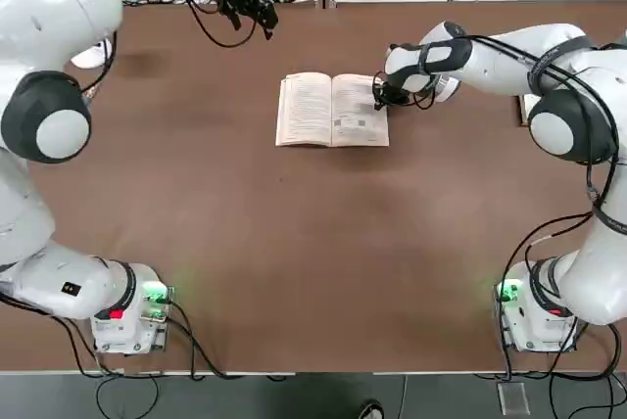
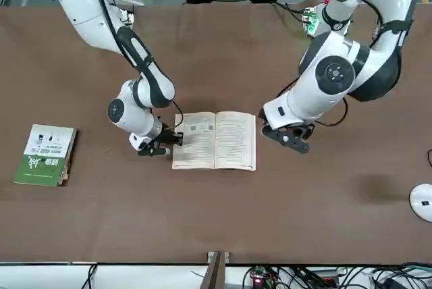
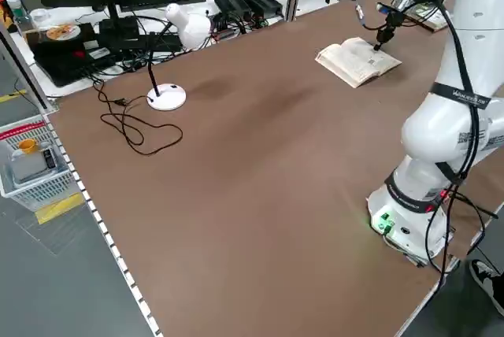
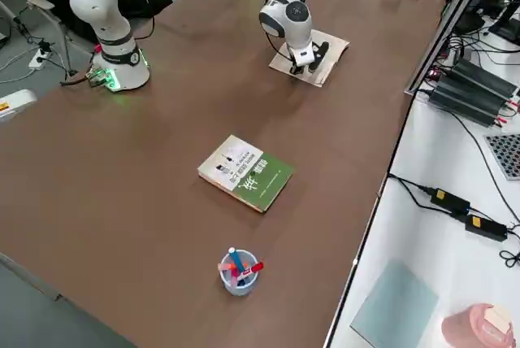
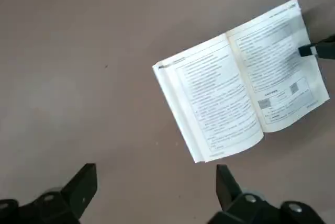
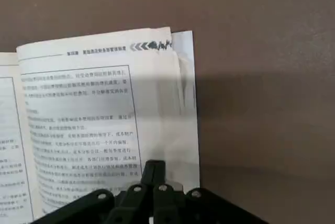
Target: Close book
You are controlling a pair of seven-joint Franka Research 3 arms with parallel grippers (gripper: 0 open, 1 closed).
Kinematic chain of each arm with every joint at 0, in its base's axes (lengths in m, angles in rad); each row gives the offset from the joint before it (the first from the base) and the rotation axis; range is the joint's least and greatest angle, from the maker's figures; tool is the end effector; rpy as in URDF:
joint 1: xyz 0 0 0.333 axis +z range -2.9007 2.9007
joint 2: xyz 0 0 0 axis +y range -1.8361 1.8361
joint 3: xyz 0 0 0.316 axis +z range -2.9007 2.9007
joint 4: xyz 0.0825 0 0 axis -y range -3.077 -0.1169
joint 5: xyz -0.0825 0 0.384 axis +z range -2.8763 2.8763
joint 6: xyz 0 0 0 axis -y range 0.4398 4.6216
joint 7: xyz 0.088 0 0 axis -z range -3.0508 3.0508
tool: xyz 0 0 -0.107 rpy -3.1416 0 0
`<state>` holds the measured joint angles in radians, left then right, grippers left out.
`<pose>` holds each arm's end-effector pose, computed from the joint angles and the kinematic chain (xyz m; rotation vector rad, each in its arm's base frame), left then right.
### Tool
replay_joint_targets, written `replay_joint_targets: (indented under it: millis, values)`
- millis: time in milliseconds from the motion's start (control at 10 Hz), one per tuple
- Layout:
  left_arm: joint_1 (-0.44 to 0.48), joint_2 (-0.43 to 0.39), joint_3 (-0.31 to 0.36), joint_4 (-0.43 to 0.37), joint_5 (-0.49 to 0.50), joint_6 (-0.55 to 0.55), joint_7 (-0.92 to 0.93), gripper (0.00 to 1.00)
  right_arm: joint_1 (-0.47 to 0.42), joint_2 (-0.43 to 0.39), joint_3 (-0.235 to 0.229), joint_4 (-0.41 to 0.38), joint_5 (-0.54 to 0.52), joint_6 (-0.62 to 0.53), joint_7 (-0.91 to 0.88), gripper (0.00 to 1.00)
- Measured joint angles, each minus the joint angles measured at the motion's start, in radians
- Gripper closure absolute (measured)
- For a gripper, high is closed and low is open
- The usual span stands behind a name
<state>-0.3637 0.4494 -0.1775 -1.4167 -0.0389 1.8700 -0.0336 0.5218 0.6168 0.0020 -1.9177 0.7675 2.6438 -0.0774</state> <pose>0.6010 -0.3406 0.4465 2.9428 -0.7180 -0.0335 0.5547 0.2993 0.1738 -2.7308 0.0851 -0.0157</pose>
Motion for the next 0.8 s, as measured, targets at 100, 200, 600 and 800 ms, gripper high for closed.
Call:
replay_joint_targets:
  millis: [100,200,600,800]
  values:
    - [-0.006,0.016,-0.004,0.000,0.000,0.021,0.011,0.00,0.000,0.000,0.000,0.000,0.000,0.000,0.000,0.99]
    - [-0.011,0.032,-0.007,0.000,0.000,0.043,0.031,0.00,0.000,0.000,0.000,0.000,0.000,0.000,0.000,0.99]
    - [-0.017,0.090,-0.012,0.000,0.000,0.124,0.138,0.00,0.000,0.000,0.000,0.000,0.000,0.000,-0.002,0.99]
    - [-0.021,0.105,-0.014,0.000,0.000,0.133,0.153,0.00,0.000,0.000,0.000,0.000,0.000,0.000,-0.002,0.99]
